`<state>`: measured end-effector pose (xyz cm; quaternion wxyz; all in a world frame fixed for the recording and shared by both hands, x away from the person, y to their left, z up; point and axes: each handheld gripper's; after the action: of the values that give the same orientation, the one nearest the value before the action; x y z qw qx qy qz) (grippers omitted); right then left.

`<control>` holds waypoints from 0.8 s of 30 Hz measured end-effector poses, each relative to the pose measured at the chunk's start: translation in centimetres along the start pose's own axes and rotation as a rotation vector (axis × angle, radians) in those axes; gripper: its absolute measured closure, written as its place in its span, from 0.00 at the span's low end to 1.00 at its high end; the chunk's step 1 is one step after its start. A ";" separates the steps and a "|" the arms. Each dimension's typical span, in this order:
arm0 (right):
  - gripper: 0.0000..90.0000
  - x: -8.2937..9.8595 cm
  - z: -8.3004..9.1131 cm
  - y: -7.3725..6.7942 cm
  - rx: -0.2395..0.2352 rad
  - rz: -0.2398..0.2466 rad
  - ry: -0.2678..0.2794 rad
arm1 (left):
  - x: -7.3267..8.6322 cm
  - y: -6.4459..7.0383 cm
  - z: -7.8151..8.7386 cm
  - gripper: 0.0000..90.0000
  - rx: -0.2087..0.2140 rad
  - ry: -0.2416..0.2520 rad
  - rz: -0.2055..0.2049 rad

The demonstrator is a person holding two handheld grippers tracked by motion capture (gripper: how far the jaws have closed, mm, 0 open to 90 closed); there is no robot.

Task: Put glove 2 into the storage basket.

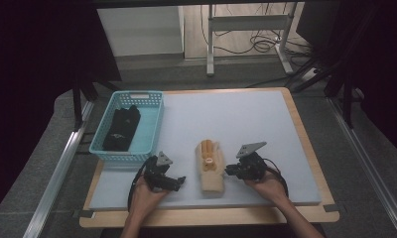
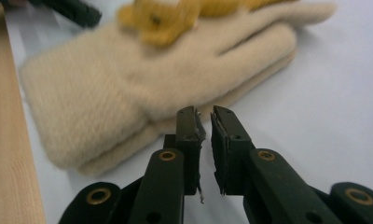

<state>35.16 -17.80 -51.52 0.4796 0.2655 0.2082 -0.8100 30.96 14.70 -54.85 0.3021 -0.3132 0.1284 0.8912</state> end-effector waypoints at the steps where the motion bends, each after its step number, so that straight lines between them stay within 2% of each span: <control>1: 0.90 0.3 -0.2 -0.2 0.002 0.005 -0.007 | 0.1 0.0 0.1 0.01 0.000 -0.001 0.002; 6: 0.95 0.9 -0.6 -0.9 -0.008 0.015 -0.003 | 1.2 0.1 1.0 0.01 -0.007 -0.005 0.011; 12: 0.98 0.5 -1.2 -2.0 -0.025 0.047 -0.005 | 2.8 -0.2 2.0 0.02 -0.001 0.018 0.010; 24: 0.97 -1.8 -3.6 -4.2 -0.038 0.104 -0.009 | 3.0 -0.2 1.9 0.02 -0.002 0.025 0.015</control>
<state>33.00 -12.56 -52.77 0.5268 0.2629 0.2074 -0.7812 28.30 17.00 -55.24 0.2933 -0.3238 0.1334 0.8896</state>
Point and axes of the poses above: each handheld gripper's, and its own axes: z roughly backward along the jaws, x roughly out of its underside, y roughly to its right, and after that the axes turned 4 degrees about -y, right-handed
